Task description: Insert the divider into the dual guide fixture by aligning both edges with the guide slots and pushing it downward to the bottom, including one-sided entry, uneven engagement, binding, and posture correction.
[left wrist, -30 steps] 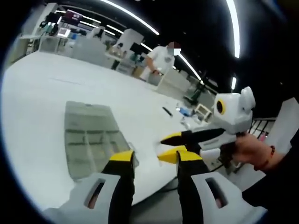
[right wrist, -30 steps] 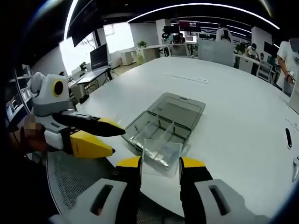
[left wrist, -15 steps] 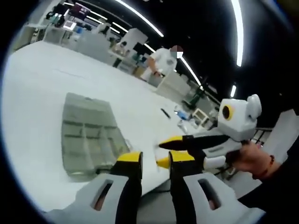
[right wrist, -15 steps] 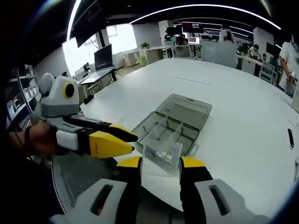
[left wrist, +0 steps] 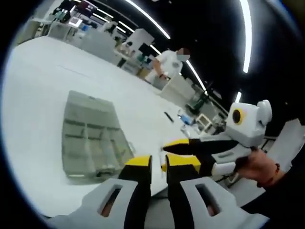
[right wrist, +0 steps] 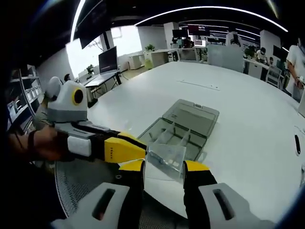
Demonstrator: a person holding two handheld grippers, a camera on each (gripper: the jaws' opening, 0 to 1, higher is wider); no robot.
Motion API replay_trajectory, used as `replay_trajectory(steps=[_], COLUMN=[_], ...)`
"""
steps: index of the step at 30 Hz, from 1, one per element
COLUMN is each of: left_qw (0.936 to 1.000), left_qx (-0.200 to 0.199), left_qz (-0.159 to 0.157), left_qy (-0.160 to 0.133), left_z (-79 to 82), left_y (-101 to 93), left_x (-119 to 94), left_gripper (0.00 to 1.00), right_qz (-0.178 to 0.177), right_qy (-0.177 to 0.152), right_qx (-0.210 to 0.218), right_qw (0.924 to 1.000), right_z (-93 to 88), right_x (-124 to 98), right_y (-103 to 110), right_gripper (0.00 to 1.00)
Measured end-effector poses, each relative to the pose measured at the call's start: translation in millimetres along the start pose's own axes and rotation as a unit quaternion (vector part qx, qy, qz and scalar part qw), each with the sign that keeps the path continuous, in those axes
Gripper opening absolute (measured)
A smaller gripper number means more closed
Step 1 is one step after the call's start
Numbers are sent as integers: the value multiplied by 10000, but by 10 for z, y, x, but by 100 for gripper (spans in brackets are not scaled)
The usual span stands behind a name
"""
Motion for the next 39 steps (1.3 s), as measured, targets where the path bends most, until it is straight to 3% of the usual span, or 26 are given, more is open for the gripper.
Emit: replay_trajectory(steps=[20,26,39], left_qw=[9995,9993,9974], left_qx=[-160,325,716], left_qz=[-229,-191,-79], left_qy=[-120,4,72], left_z=[127,138,163], left_y=[-12,-68,-70], left_x=[42,24,0], left_gripper=[0,0,0], right_qz=[53,263,450], right_qy=[-256,-270,-208], right_qx=[105,57,-112], right_qw=[9996,9993,9987], right_z=[95,75,89], right_x=[-18,-12,20], right_y=[50,44,42], right_gripper=[28,28,29])
Point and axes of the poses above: the point that each gripper's makers call its tool centre point, and the gripper's own axes: x roughly forward along the fingers, y roughly to its left, z roughly out of its top, the point moved 7 cm from there along -x, roughly backward along the fingers
